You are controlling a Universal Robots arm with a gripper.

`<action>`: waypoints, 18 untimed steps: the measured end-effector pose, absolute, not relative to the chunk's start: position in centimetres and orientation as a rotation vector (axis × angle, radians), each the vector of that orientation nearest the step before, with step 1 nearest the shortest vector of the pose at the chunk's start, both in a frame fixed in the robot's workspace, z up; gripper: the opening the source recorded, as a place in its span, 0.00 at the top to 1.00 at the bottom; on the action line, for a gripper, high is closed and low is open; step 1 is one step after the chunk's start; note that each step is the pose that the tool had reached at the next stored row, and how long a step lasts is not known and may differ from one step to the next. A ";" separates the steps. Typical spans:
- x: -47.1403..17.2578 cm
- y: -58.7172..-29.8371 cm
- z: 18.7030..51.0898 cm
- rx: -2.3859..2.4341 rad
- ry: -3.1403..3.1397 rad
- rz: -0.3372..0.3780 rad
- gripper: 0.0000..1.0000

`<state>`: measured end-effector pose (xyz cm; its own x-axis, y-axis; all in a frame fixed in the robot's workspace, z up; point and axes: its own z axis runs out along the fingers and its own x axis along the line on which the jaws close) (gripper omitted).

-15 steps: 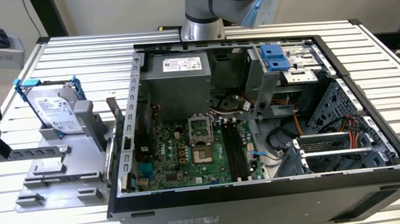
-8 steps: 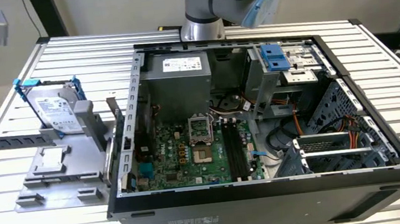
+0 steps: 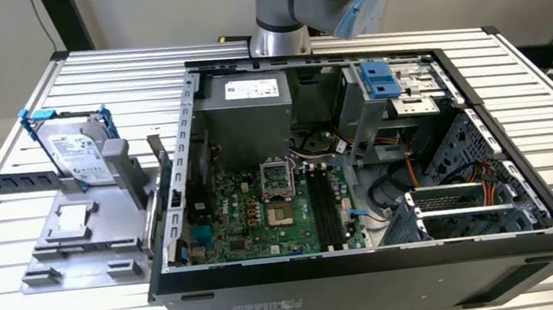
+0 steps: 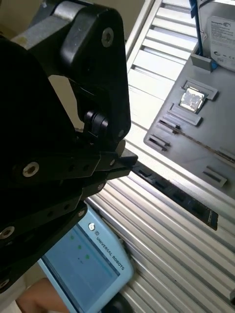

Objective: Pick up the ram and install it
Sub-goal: 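Pick up the ram and move it above insertion slot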

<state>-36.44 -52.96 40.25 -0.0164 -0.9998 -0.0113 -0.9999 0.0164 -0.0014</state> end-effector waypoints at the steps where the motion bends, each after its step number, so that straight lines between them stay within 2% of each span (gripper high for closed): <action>1: -36.4 -53.0 40.3 -2.197 2.233 0.011 1.00; 18: -34.2 -52.6 40.3 -2.197 2.233 0.011 1.00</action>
<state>-34.21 -52.62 40.27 -0.0164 -0.9998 -0.0115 -0.9999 0.0165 -0.0015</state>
